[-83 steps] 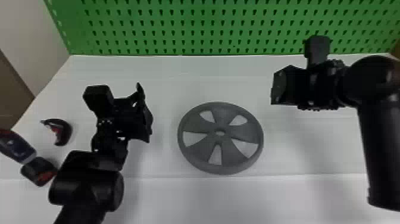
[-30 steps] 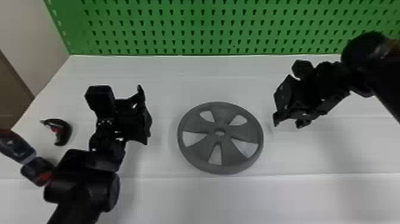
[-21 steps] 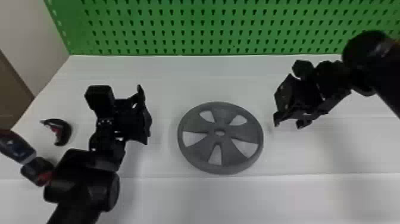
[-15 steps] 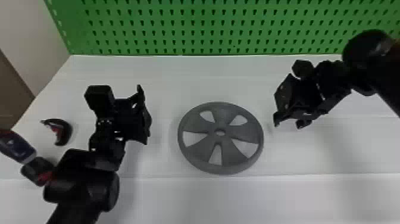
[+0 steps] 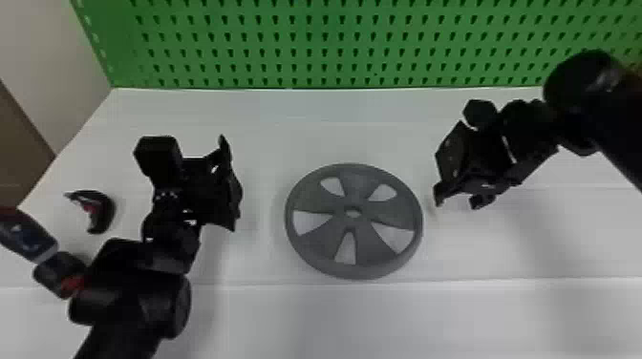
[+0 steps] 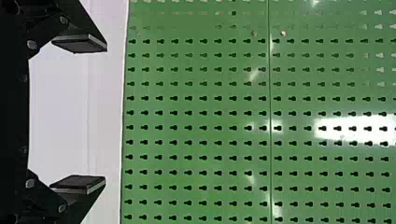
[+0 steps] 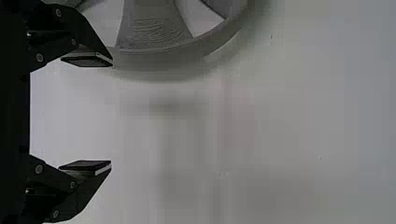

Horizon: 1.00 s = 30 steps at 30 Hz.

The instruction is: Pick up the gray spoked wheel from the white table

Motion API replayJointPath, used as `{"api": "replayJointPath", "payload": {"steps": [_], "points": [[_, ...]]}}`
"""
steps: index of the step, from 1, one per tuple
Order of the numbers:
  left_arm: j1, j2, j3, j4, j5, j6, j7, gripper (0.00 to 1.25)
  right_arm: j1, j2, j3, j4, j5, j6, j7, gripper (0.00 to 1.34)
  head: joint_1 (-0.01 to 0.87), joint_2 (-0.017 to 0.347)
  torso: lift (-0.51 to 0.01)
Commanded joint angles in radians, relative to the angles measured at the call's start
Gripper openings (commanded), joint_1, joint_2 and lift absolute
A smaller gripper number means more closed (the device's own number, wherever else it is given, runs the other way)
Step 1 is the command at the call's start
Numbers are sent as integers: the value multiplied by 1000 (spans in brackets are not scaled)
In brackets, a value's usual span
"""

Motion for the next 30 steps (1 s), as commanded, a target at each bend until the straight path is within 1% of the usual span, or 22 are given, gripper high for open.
{"api": "replayJointPath", "payload": {"steps": [1,7,17,24,30], "points": [[0,0,0,0,0,0,0,983,-11,10,55,0,-55,-6,0,854,806,44,-98],[-2,0,0,0,0,0,0,983,-23,18,132,-3,-119,-24,0,854,806,44,-98],[-4,0,0,0,0,0,0,983,-45,26,193,-9,-162,-32,0,854,806,44,-98],[-4,0,2,0,0,0,0,983,-63,32,269,-15,-195,-38,0,854,806,44,-98],[-4,0,3,0,0,0,0,983,-66,33,307,-47,-201,-44,0,854,806,44,-98]]}}
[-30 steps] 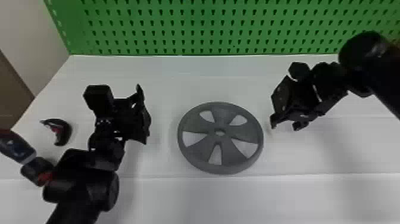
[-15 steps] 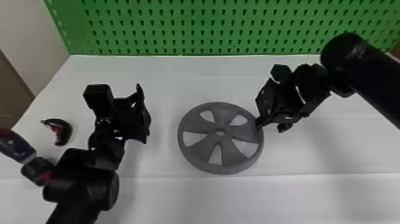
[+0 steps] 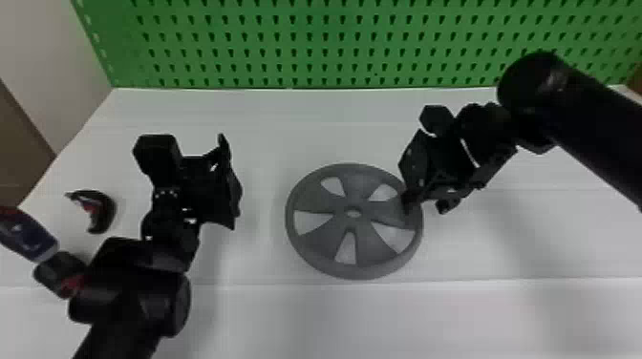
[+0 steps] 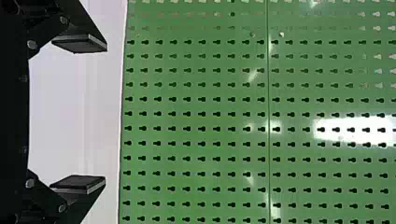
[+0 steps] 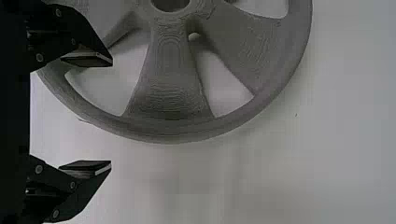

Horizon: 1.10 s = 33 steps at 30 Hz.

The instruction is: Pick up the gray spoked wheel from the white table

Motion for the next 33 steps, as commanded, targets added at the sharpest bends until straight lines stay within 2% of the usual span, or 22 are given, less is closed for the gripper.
{"api": "replayJointPath", "payload": {"steps": [1,10,24,33], "points": [[0,0,3,0,2,0,0,983,-3,1,31,-31,-3,-5,0,854,806,44,-98],[2,0,5,0,5,0,0,983,-15,2,92,-74,0,-11,0,854,806,44,-98],[2,0,8,0,6,0,0,983,-18,2,94,-78,3,-11,2,854,806,44,-98],[2,0,6,2,6,1,1,983,-26,11,88,-55,5,-3,-5,854,806,44,-98]]}}
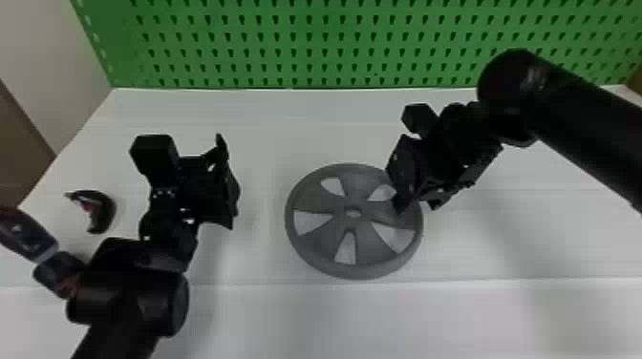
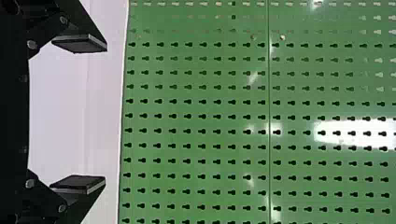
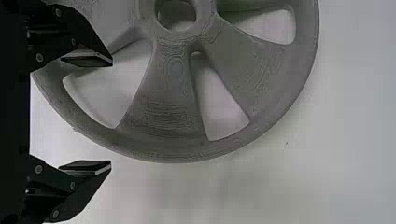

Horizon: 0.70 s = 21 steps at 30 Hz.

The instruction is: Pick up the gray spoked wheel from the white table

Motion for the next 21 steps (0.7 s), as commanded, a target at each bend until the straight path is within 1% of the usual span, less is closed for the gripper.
{"api": "replayJointPath", "payload": {"steps": [1,5,7,9,12,13,17,20,21], "points": [[0,0,-1,1,0,0,1,983,-5,5,-14,24,1,12,-11,854,806,44,-98],[0,0,-1,1,0,0,1,983,-3,10,-35,30,-9,12,-46,854,806,44,-98],[0,0,-1,1,2,0,1,983,-3,13,-43,52,-67,7,-96,854,806,44,-98],[0,0,-1,1,3,2,1,983,-7,17,-51,85,-154,6,-173,854,806,44,-98],[-2,0,-3,1,3,2,-1,983,-5,22,-66,111,-237,1,-271,854,806,44,-98],[-2,0,-3,1,3,2,1,983,-3,25,-77,113,-256,-2,-308,854,806,44,-98],[-2,0,-1,1,3,2,-1,983,9,30,-120,124,-300,-8,-377,854,806,44,-98],[0,0,0,1,3,2,1,983,20,34,-161,134,-381,-11,-489,854,806,44,-98],[0,0,0,1,3,2,1,983,23,37,-172,134,-409,-16,-540,854,806,44,-98]]}}
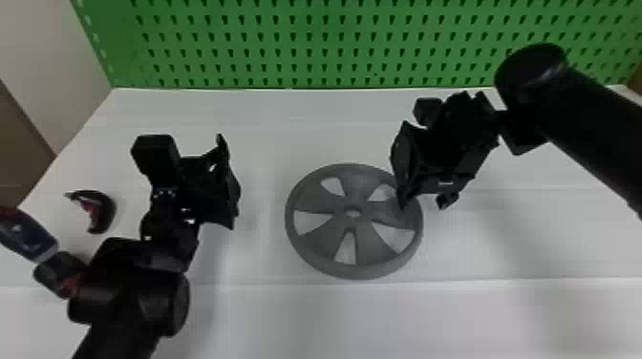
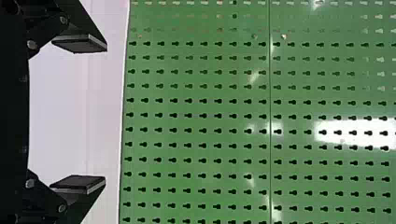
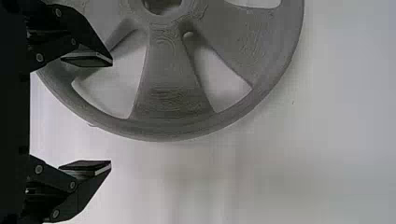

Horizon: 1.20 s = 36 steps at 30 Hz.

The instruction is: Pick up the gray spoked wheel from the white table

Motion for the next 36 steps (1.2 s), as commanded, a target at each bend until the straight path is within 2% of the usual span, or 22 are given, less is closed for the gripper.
{"api": "replayJointPath", "payload": {"steps": [1,8,15,21,28,36], "points": [[1,0,2,0,0,0,-1,983,19,12,-66,10,-115,-14,-152,854,806,44,-98],[1,0,1,0,3,0,0,983,62,37,-175,33,-120,-62,-222,854,806,44,-98],[1,0,2,0,5,0,0,983,105,60,-278,33,-118,-103,-322,854,806,44,-98],[3,0,2,0,6,0,0,983,132,70,-328,34,-117,-137,-392,854,806,44,-98],[3,0,2,0,6,0,0,983,154,80,-407,33,-94,-149,-440,854,806,44,-98],[4,0,4,0,8,0,0,983,172,92,-454,26,-84,-152,-484,854,806,44,-98]]}}
